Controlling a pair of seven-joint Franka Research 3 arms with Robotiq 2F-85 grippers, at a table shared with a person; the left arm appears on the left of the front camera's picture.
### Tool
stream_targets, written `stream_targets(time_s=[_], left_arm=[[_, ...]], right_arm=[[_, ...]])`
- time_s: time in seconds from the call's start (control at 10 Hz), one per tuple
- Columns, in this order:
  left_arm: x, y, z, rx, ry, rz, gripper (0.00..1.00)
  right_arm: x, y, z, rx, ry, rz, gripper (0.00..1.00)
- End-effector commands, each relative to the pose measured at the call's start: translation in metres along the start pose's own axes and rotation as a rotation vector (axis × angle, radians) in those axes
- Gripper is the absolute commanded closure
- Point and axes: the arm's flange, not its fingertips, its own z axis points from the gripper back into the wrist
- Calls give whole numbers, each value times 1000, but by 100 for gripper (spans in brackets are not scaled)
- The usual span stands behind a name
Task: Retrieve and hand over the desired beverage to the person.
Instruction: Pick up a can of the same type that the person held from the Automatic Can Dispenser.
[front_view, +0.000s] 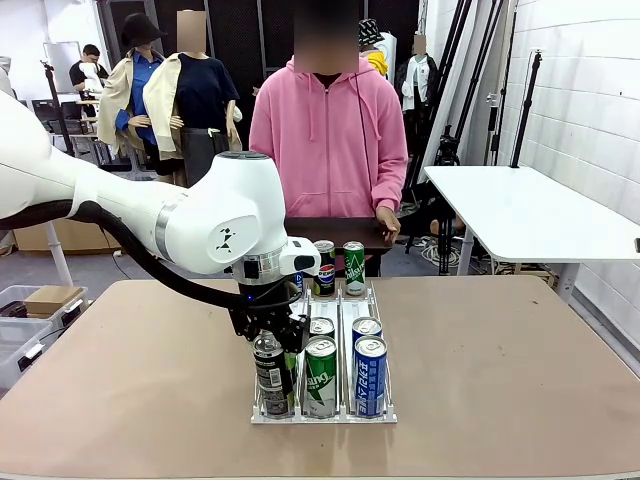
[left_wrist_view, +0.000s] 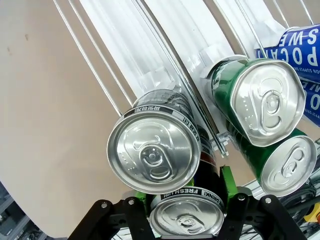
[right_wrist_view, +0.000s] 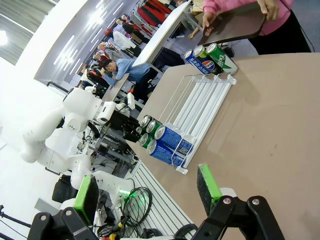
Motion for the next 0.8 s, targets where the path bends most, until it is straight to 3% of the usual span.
stream_targets(time_s=[0.0, 0.7], left_arm=[[0, 0, 0, 0, 0, 0, 100], [-3, -4, 129, 34, -45, -31, 100]], right_arm=[[-1, 0, -1, 18, -15, 9, 0], [-1, 0, -1, 18, -15, 9, 0]])
